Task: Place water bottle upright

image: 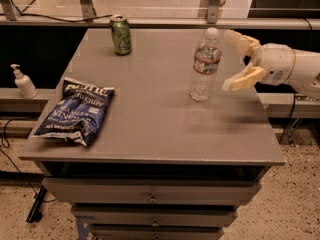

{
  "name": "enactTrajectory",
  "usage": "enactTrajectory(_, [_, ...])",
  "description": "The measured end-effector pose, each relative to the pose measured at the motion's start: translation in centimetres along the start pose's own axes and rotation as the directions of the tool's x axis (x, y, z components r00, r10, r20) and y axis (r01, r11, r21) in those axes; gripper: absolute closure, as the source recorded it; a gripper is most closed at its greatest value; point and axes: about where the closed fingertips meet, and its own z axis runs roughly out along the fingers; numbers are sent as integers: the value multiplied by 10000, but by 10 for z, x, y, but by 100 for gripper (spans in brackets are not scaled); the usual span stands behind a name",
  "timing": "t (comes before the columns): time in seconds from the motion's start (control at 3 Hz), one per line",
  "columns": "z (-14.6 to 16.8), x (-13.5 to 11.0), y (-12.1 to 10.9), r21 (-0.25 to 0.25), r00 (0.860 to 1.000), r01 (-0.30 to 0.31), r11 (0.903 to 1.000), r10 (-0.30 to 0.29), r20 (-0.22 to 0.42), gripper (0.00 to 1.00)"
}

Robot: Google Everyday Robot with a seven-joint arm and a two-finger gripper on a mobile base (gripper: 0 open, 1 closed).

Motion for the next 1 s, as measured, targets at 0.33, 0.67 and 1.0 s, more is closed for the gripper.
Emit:
enactTrajectory(0.33, [-30, -55, 10, 706, 9914, 1238, 9898, -1203, -523, 0])
enactTrajectory(0.67, [-65, -123, 31, 1777, 9555, 2774, 9442, -2518, -1535, 0])
enactTrajectory(1.0, [-69, -135, 37, 1876, 9489, 2964, 9365, -2665, -1689, 0])
